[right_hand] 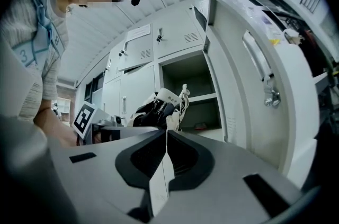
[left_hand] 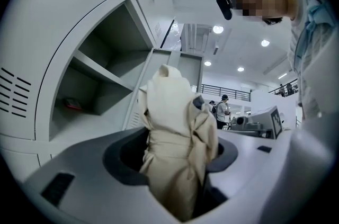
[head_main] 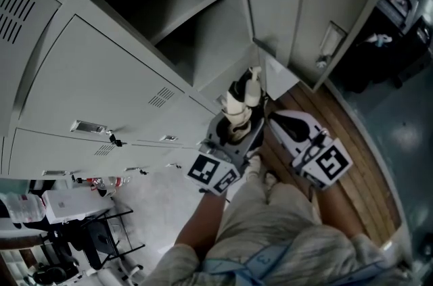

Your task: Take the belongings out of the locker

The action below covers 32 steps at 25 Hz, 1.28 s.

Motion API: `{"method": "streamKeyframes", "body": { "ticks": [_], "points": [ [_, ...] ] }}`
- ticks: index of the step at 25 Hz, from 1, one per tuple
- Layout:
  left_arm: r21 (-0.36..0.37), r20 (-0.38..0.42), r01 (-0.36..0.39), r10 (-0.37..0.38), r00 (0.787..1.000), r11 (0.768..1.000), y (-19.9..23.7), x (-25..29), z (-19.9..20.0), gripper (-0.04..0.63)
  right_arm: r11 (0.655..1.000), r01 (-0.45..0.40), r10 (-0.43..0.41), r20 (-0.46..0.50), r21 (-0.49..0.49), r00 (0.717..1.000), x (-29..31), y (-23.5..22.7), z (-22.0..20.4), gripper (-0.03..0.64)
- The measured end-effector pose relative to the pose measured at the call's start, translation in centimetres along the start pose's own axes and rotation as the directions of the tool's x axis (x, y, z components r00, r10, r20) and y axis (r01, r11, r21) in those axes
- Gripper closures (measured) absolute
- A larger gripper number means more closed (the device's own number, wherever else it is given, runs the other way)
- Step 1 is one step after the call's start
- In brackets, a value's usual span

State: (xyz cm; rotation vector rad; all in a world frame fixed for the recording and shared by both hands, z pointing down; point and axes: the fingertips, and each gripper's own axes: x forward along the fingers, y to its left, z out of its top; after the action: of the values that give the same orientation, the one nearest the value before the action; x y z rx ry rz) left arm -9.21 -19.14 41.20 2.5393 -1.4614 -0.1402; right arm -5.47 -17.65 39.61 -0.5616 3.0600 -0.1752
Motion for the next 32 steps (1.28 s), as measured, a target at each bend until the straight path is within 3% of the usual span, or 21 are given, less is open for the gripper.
{"method": "streamKeyframes", "body": {
  "ticks": [8,13,32],
  "points": [
    [-0.004,0.004,0.001,-0.001,1.0,1.0,-0.9,-0.6,-0.2,0.341,1.0,0.027,-0.028,-0.015,-0.014,1.0,-0.9,0.2,-0.4,0.612],
    [-0.01,-0.005,0.007,-0.007,1.0,1.0,-1.4,-0.9,-0.6,0.341,0.996,0.047,-0.049,-0.017,-0.081,0.999,-0.9,0.7,-0.1,0.615],
    [-0.017,0.002,0.024,-0.024,1.0,1.0,-2.5,-2.0,-0.3,0.34,0.997,0.042,-0.043,-0.01,-0.063,0.999,-1.6,1.8,0.4,0.615]
  ]
}}
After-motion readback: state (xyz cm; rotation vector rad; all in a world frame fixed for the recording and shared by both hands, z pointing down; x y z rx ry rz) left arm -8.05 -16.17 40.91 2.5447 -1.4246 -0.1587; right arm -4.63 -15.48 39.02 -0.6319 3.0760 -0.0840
